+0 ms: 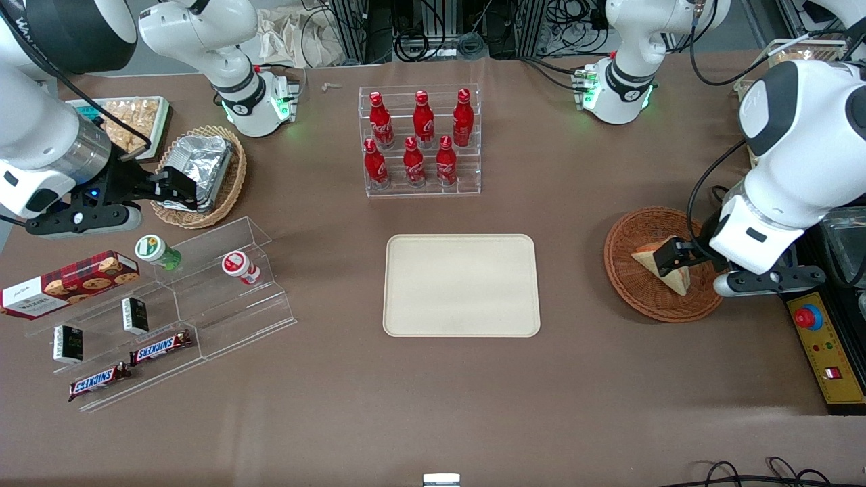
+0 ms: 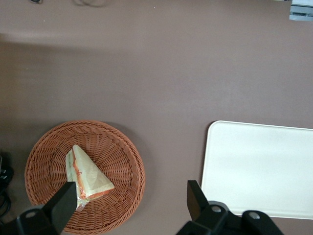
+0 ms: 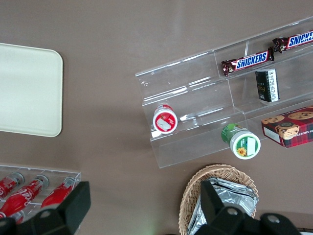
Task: Place sandwich from basket to tray
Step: 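Lower the open left gripper over the sandwich in the wicker basket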
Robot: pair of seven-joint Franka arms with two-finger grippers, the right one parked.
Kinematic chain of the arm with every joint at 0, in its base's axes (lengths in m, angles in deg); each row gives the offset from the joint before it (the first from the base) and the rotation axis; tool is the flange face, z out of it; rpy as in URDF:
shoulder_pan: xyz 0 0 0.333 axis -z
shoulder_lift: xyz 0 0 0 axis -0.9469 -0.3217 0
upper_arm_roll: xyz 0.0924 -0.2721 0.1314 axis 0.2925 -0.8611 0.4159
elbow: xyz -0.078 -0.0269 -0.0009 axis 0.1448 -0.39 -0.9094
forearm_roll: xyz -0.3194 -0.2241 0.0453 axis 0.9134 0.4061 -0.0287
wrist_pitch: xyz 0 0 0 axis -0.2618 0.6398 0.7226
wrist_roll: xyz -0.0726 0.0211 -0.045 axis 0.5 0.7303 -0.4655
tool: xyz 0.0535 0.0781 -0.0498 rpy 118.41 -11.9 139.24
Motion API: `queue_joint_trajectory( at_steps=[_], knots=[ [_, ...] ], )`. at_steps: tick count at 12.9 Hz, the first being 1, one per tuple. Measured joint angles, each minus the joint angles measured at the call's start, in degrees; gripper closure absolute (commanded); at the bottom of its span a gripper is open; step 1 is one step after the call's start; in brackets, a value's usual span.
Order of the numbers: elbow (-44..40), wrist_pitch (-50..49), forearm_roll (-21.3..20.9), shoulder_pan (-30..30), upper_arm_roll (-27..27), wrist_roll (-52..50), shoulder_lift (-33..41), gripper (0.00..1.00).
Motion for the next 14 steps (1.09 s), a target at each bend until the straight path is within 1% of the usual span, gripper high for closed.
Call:
queue_joint_trajectory(
  at_steps=[3,6,8,11,14],
  knots=[
    [-0.1,-1.9,0.0,-0.6,0.5,0.0,0.1,0.00],
    [-0.7,-6.8,0.0,-0.8,1.2,-0.6,0.6,0.00],
    [-0.7,-7.9,0.0,-0.8,1.4,-1.4,1.4,0.00],
    [0.4,-7.7,0.0,-0.8,1.6,-2.1,1.3,0.00],
    [5.1,-3.0,0.1,-0.9,3.3,-6.2,0.9,0.00]
  ],
)
